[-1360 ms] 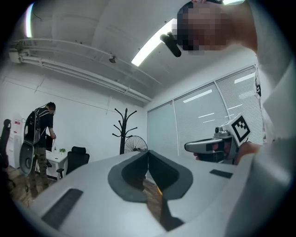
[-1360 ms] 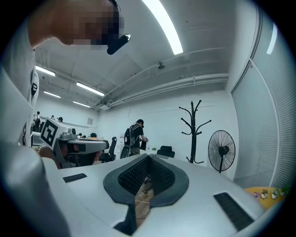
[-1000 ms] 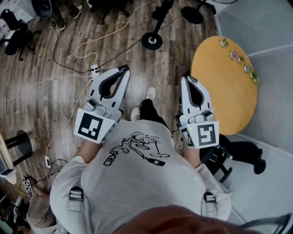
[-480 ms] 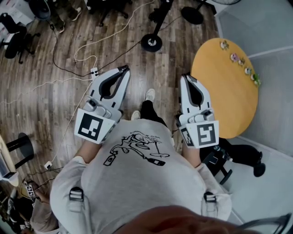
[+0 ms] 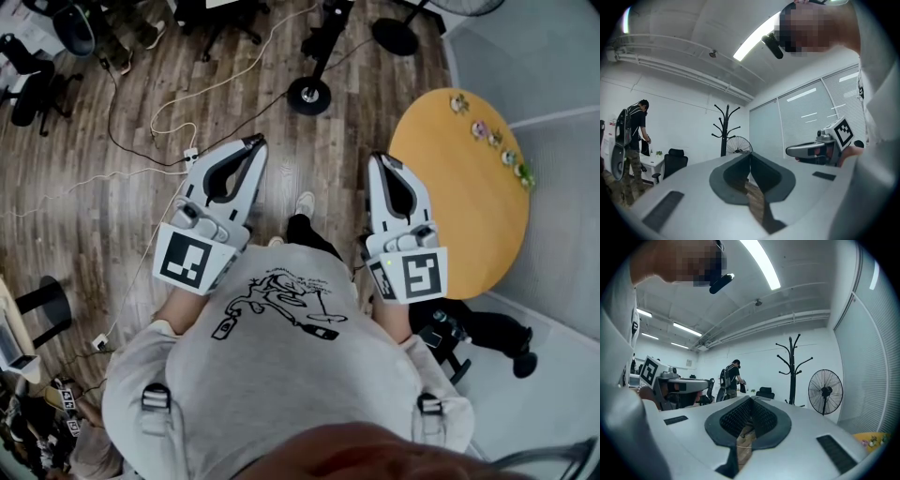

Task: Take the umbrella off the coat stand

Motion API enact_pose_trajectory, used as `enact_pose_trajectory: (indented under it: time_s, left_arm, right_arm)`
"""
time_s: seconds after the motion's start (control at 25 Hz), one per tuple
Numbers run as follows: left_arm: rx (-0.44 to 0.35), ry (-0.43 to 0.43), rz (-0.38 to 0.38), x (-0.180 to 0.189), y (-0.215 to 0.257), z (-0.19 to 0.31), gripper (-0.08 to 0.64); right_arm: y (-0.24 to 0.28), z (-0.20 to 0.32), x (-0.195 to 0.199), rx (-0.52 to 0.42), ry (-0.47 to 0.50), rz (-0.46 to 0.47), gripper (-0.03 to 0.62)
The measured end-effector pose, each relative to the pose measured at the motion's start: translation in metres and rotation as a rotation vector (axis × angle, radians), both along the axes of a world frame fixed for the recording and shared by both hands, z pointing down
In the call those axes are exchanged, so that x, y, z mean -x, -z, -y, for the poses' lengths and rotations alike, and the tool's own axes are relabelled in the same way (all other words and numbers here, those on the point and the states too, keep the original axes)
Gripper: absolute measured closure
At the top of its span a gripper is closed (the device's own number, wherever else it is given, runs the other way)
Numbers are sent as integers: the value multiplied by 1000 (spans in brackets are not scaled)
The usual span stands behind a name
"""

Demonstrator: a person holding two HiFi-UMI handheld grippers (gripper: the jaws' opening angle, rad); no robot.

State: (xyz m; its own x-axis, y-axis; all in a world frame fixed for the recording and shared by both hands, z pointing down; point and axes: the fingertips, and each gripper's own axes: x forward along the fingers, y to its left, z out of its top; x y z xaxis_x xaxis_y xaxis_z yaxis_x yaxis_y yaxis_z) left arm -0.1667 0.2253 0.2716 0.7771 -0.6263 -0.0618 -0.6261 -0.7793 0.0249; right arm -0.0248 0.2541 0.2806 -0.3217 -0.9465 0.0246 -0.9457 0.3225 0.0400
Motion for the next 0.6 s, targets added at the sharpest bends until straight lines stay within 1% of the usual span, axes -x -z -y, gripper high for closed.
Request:
enact_pose_trajectory:
  time_s: [0.4, 0.6]
  left_arm:
    - [-8, 8, 15, -56, 7, 46, 551]
    - [-13, 20, 26, -78, 12, 70, 551]
  right_arm:
    - [4, 49, -55, -7, 11, 11, 577]
    - [8, 75, -79, -11, 20, 15, 577]
